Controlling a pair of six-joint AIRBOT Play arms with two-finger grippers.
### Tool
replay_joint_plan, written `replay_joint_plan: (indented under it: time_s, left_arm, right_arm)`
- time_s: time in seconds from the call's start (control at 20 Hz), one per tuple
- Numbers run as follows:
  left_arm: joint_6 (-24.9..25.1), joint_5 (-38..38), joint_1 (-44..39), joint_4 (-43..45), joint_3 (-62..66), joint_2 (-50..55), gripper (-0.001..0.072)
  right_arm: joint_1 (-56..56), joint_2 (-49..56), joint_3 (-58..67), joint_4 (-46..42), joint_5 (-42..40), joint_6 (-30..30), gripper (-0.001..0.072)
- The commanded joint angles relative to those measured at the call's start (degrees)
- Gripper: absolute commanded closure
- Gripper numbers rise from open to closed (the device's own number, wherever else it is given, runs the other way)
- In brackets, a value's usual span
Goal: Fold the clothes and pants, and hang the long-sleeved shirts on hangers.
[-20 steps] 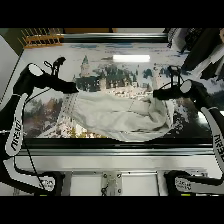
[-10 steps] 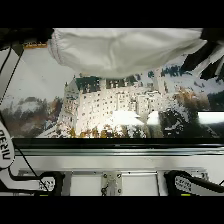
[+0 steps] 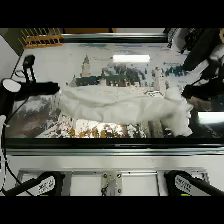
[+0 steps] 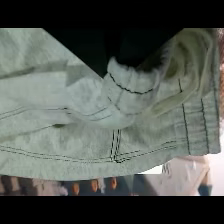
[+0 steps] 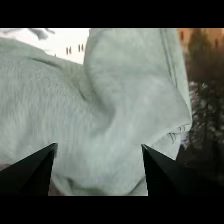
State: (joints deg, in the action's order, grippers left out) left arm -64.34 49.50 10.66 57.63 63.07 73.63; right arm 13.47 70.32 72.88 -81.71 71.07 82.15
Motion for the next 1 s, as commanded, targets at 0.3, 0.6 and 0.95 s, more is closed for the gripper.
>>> replay_joint_plan:
  time_s: [0.3, 0.6, 0.95]
  left_arm:
    - [1.8, 1.9, 3.1, -0.2, -5.8, -0.6, 0.068]
    - [1.8, 1.1, 3.1, -0.2, -5.4, -0.6, 0.068]
    - [1.8, -5.4, 3.0, -0.3, -5.4, -0.5, 0.068]
  right_arm:
    - [0.1, -1.5, -6.9, -1.7, -3.9, 9.0, 0.0118]
    - [-0.2, 10.2, -5.8, -1.0, -14.7, 11.8, 0.0122]
    - [-3.7, 22.0, -0.6, -0.6, -25.3, 11.8, 0.0133]
